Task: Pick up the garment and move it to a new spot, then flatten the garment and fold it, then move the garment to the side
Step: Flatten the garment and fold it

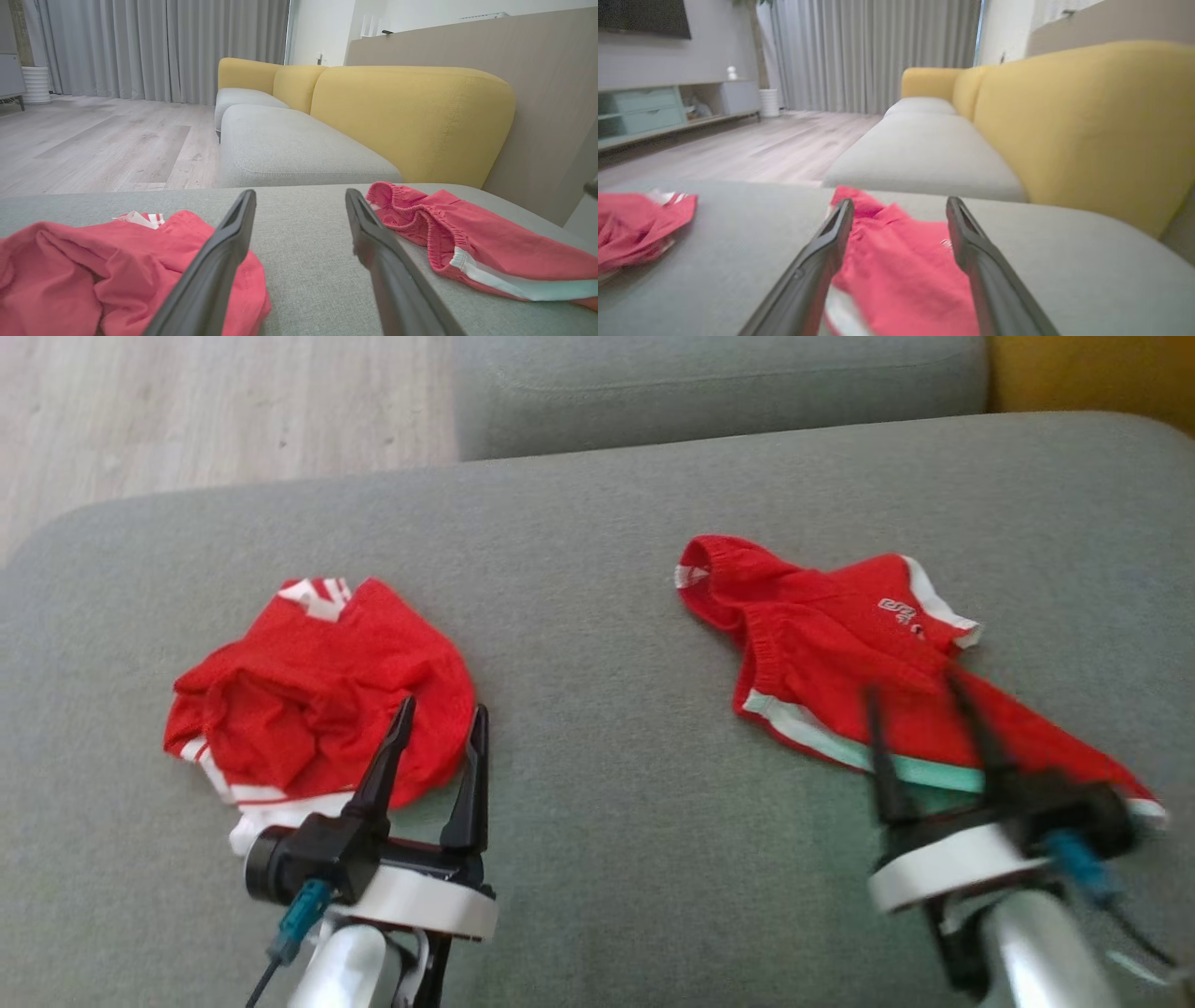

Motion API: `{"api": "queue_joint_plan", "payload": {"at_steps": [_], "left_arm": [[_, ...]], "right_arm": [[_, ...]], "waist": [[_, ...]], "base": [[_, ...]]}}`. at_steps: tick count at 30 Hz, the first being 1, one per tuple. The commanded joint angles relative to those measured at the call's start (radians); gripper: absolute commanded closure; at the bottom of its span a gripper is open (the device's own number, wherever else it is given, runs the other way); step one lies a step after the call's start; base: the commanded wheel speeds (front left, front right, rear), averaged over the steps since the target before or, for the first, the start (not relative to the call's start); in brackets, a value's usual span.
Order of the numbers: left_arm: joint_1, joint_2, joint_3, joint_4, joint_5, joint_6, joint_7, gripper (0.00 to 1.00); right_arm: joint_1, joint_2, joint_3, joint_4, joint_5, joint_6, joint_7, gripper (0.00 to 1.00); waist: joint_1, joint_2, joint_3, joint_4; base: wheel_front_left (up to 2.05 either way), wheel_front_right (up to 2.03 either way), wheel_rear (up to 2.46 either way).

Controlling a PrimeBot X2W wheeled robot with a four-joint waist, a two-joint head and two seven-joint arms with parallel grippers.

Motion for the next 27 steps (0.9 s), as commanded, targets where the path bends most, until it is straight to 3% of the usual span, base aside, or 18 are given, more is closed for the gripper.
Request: {"api": "queue_joint_plan", "payload": {"at_steps": [1, 7, 25, 26, 27], "left_arm": [[-0.057, -0.001, 0.027, -0.028, 0.008, -0.002, -0.01, 0.0], [-0.076, 0.0, 0.018, -0.025, 0.012, -0.005, -0.01, 0.0], [-0.105, -0.002, -0.02, 0.001, 0.001, -0.012, -0.007, 0.0], [-0.105, -0.003, -0.023, 0.001, -0.003, -0.011, -0.007, 0.0], [-0.105, -0.003, -0.024, 0.002, -0.004, -0.01, -0.007, 0.0]], "right_arm": [[-0.025, -0.01, 0.058, -0.001, -0.001, -0.001, 0.006, 0.0], [-0.111, -0.01, 0.129, 0.175, 0.014, -0.001, 0.062, 0.0], [-0.357, -0.01, 0.145, 0.598, 0.081, -0.001, 0.045, 0.0], [-0.371, -0.01, 0.158, 0.626, 0.097, -0.001, 0.04, 1.0], [-0.378, -0.01, 0.167, 0.637, 0.109, -0.001, 0.035, 1.0]], "waist": [[0.0, 0.0, 0.014, 0.018], [0.0, 0.0, 0.054, 0.065], [0.0, 0.0, 0.098, 0.136], [0.0, 0.0, 0.099, 0.135], [0.0, 0.0, 0.099, 0.135]], "base": [[0.0, 0.0, 0.0], [0.0, 0.0, 0.0], [0.0, 0.0, 0.0], [0.0, 0.0, 0.0], [0.0, 0.0, 0.0]]}}
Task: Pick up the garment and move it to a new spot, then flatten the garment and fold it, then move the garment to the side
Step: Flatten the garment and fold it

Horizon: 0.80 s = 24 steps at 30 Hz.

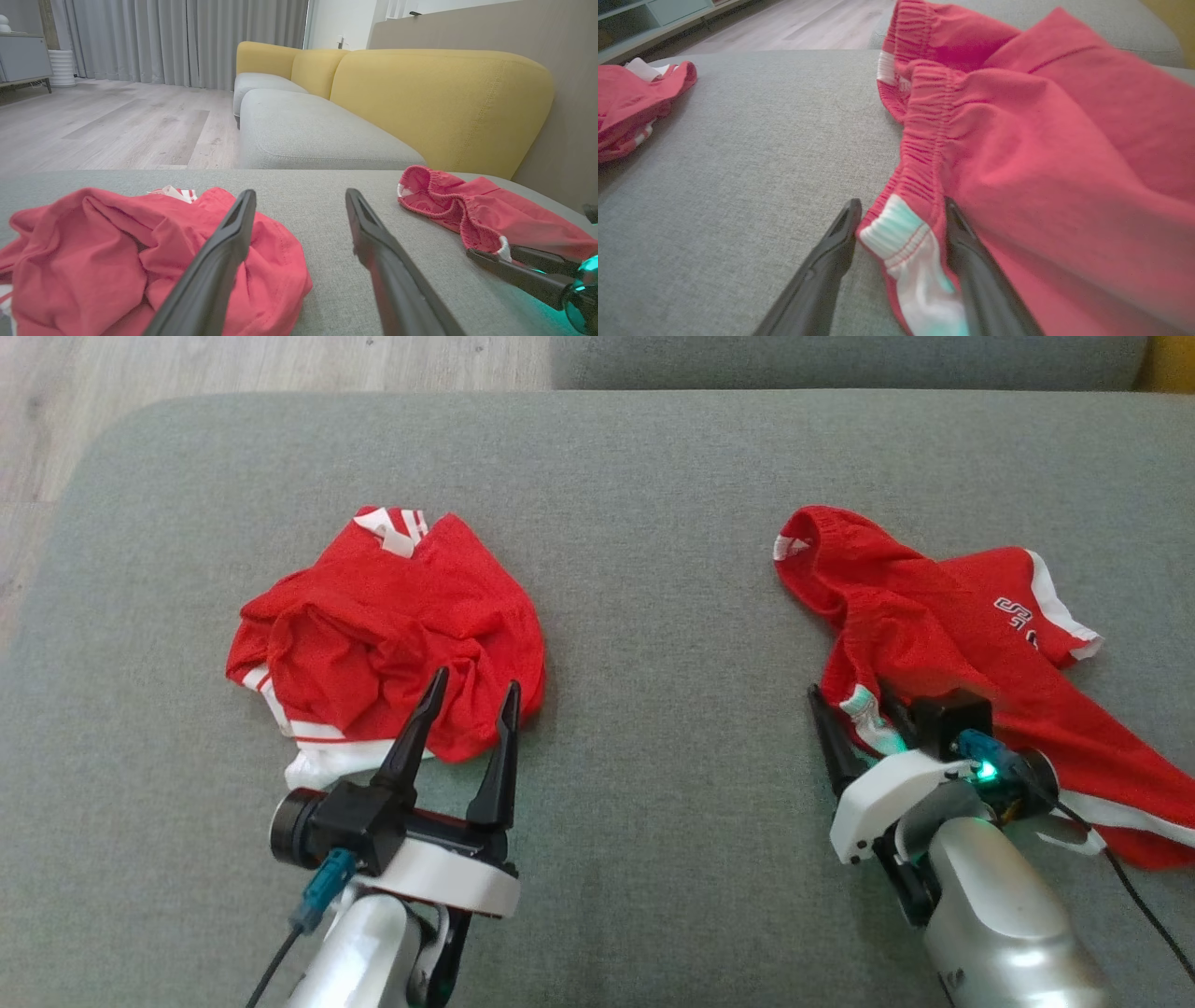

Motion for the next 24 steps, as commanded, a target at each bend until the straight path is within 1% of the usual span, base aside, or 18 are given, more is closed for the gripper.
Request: {"api": "queue_joint_plan", "payload": {"at_steps": [1, 2, 5, 11, 15, 24], "left_arm": [[-0.034, 0.001, 0.026, -0.026, -0.003, 0.002, -0.008, 0.0], [-0.034, 0.001, 0.026, -0.026, -0.003, 0.002, -0.008, 0.0], [-0.037, 0.003, 0.028, -0.026, -0.004, 0.003, -0.008, 0.0], [-0.036, 0.006, 0.032, -0.028, -0.006, 0.006, -0.009, 0.0], [-0.036, 0.006, 0.029, -0.028, -0.007, 0.006, -0.009, 0.0], [-0.037, 0.007, 0.029, -0.029, -0.011, 0.008, -0.009, 0.0]], "right_arm": [[-0.039, -0.001, 0.042, -0.012, 0.028, -0.001, -0.019, 1.0], [-0.039, -0.001, 0.042, -0.012, 0.028, -0.001, -0.019, 1.0], [-0.048, -0.001, 0.099, -0.01, 0.092, -0.001, -0.037, 1.0], [-0.049, -0.001, 0.255, -0.055, 0.215, -0.001, -0.055, 1.0], [-0.052, -0.001, 0.347, -0.08, 0.273, -0.001, -0.057, 1.0], [-0.057, -0.001, 0.505, -0.12, 0.381, -0.001, -0.048, 1.0]], "waist": [[-0.0001, 0.0, 0.0, -0.001], [-0.0001, 0.0, 0.0, -0.001], [-0.0001, 0.0, -0.001, -0.005], [-0.0001, 0.0, -0.007, -0.015], [-0.0001, 0.0, -0.01, -0.018], [-0.0001, 0.0, -0.009, -0.013]], "base": [[0.0, 0.0, 0.0], [0.0, 0.0, 0.0], [0.0, 0.0, 0.0], [0.0, 0.0, 0.0], [0.0, 0.0, 0.0], [0.0, 0.0, 0.0]]}}
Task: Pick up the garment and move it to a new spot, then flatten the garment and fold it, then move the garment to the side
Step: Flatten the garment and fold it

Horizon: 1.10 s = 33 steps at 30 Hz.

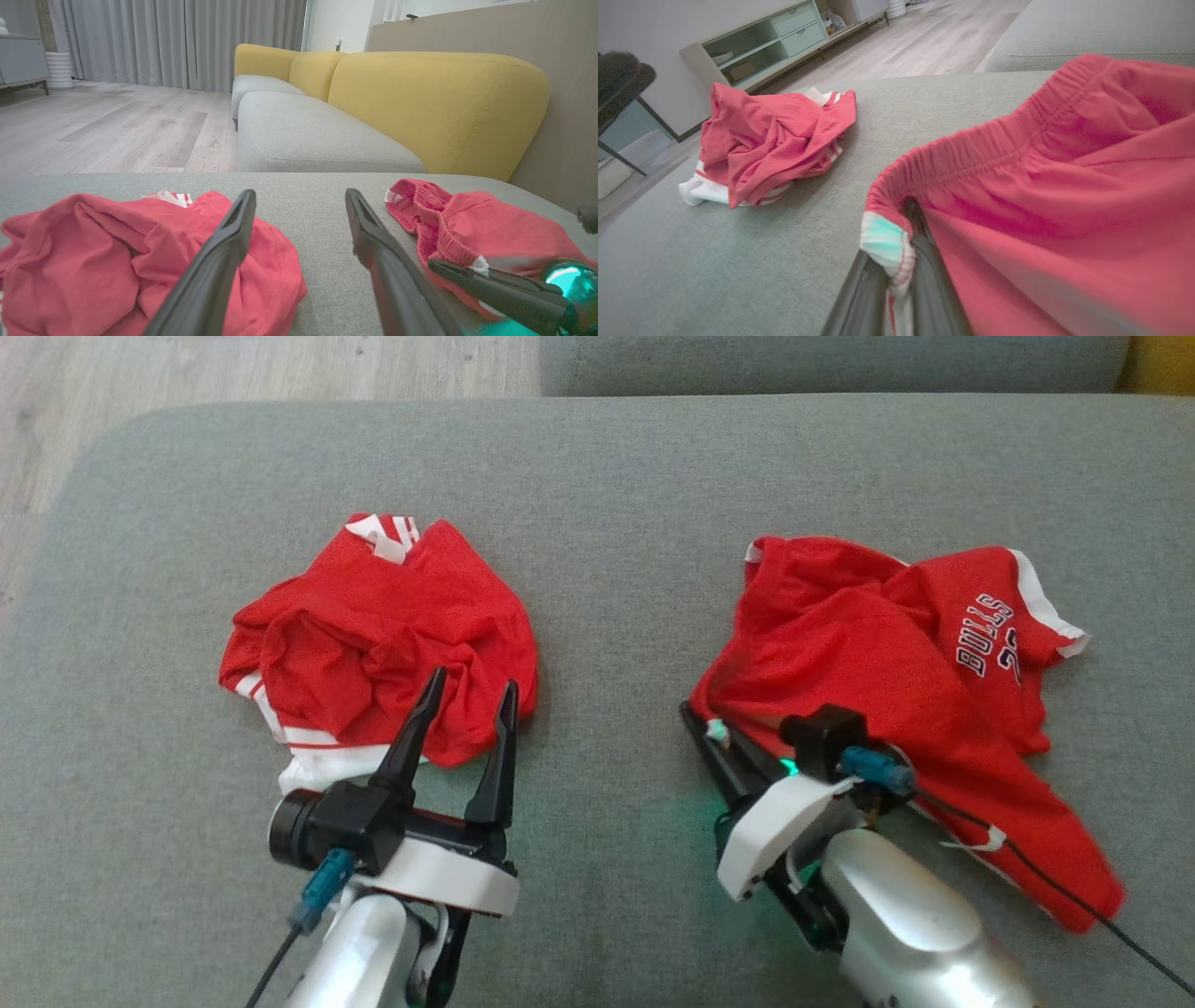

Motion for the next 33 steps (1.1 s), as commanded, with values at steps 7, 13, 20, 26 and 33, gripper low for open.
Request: {"api": "queue_joint_plan", "payload": {"at_steps": [7, 13, 20, 26, 33], "left_arm": [[-0.032, 0.01, 0.035, -0.027, -0.013, 0.012, -0.009, 0.0], [-0.022, 0.011, 0.041, -0.034, -0.016, 0.016, -0.009, 0.0], [-0.008, 0.009, 0.047, -0.048, -0.019, 0.022, -0.009, 0.0], [-0.001, 0.01, 0.05, -0.059, -0.018, 0.023, -0.009, 0.0], [-0.008, 0.012, 0.043, -0.064, -0.013, 0.018, -0.009, 0.0]], "right_arm": [[-0.038, 0.01, 0.074, -0.022, 0.043, -0.001, -0.003, 0.0], [-0.041, 0.01, -0.012, -0.009, 0.004, -0.001, -0.015, 0.0], [0.014, -0.043, -0.216, -0.069, -0.091, -0.001, -0.02, 0.0], [0.094, -0.053, -0.451, -0.163, -0.194, -0.001, -0.022, 0.0], [0.2, 0.0, -0.654, -0.276, -0.344, -0.001, 0.033, 0.0]], "waist": [[0.0, 0.0, -0.013, -0.008], [0.0, 0.0, -0.034, -0.035], [0.0, 0.0, -0.051, -0.073], [0.0, 0.0, -0.051, -0.096], [0.0, 0.0, -0.029, -0.109]], "base": [[0.0, 0.0, 0.0], [0.0, 0.0, 0.0], [0.0, 0.0, 0.0], [0.0, 0.0, 0.0], [0.0, 0.0, 0.0]]}}
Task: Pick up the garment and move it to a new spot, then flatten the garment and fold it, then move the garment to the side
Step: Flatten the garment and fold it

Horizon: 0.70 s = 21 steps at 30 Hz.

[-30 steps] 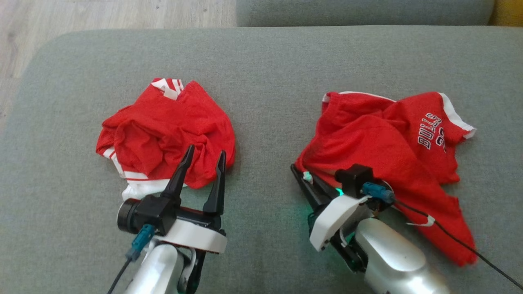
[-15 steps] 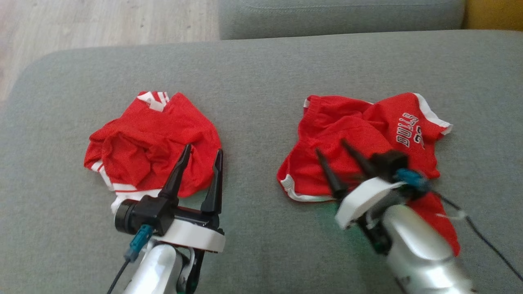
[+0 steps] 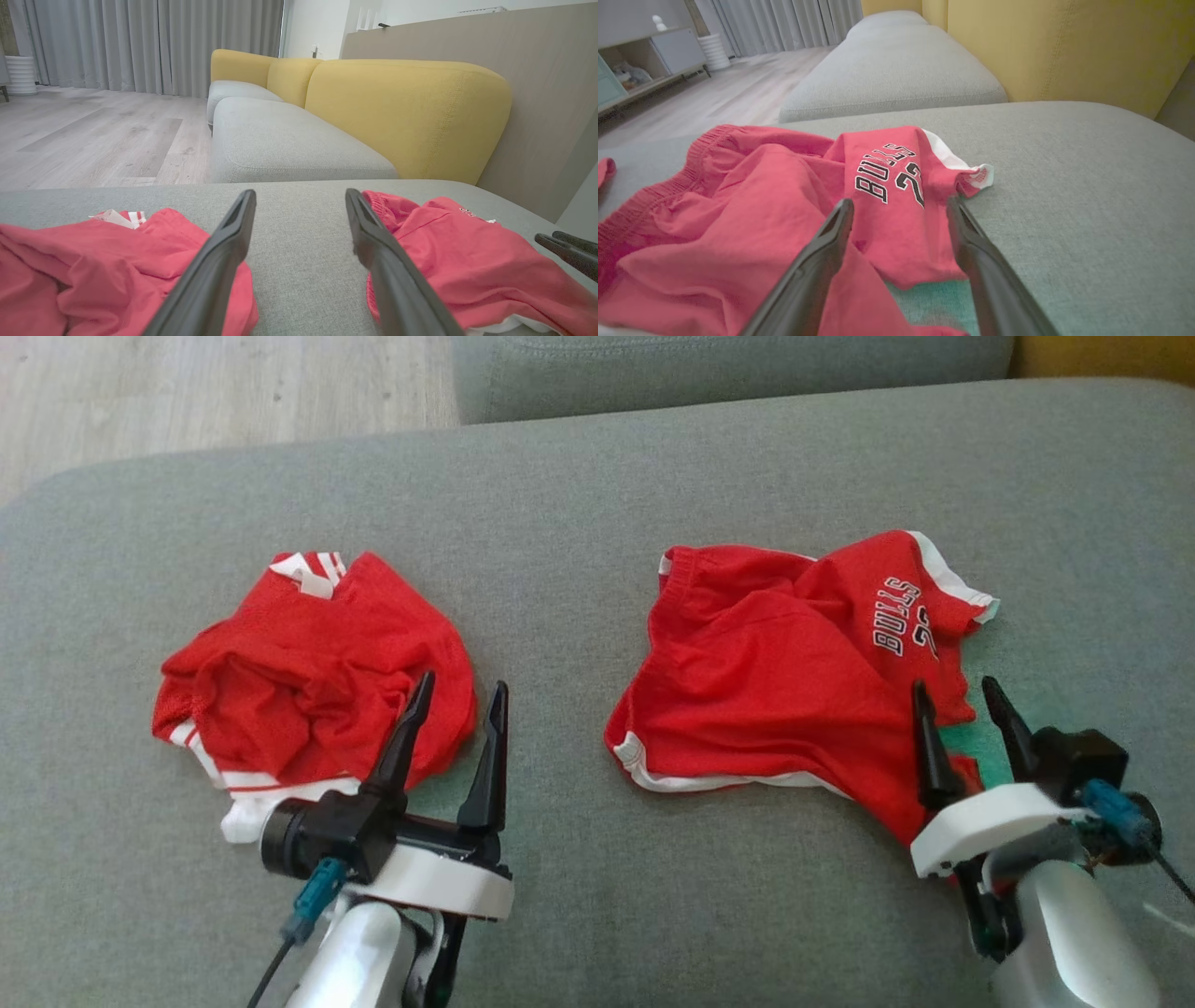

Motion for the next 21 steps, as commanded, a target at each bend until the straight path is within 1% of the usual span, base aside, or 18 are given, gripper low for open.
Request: {"api": "queue_joint_plan", "payload": {"at_steps": [1, 4, 7, 10, 14, 16, 21], "left_arm": [[-0.033, 0.009, 0.03, -0.035, -0.002, 0.001, -0.009, 0.0], [-0.043, 0.011, 0.024, -0.035, 0.0, -0.002, -0.009, 0.0], [-0.054, 0.012, 0.021, -0.034, 0.0, -0.004, -0.009, 0.0], [-0.064, 0.013, 0.017, -0.032, 0.0, -0.006, -0.009, 0.0], [-0.078, 0.012, 0.011, -0.028, 0.0, -0.009, -0.009, 0.0], [-0.085, 0.012, 0.01, -0.027, -0.001, -0.01, -0.009, 0.0], [-0.091, 0.012, 0.009, -0.025, -0.003, -0.011, -0.009, 0.0]], "right_arm": [[-0.029, 0.005, 0.018, -0.045, -0.017, -0.001, 0.007, 0.0], [-0.029, 0.01, 0.002, -0.073, -0.044, -0.001, 0.037, 0.0], [-0.052, 0.011, -0.004, -0.085, -0.026, -0.001, 0.057, 0.0], [-0.092, 0.011, -0.023, -0.072, -0.028, -0.001, 0.079, 0.0], [-0.157, 0.012, -0.062, -0.011, -0.059, -0.001, 0.127, 0.0], [-0.185, 0.012, -0.077, 0.024, -0.104, -0.001, 0.161, 0.0], [-0.247, 0.012, -0.097, 0.112, -0.169, -0.001, 0.246, 0.0]], "waist": [[0.0, 0.0, 0.007, 0.0], [0.0, 0.0, 0.027, 0.008], [0.0, 0.0, 0.05, 0.022], [0.0, 0.0, 0.073, 0.037], [0.0, 0.0, 0.099, 0.06], [0.0, 0.0, 0.11, 0.071], [0.0, 0.0, 0.13, 0.088]], "base": [[0.0, 0.0, 0.0], [0.0, 0.0, 0.0], [0.0, 0.0, 0.0], [0.0, 0.0, 0.0], [0.0, 0.0, 0.0], [0.0, 0.0, 0.0], [0.0, 0.0, 0.0]]}}
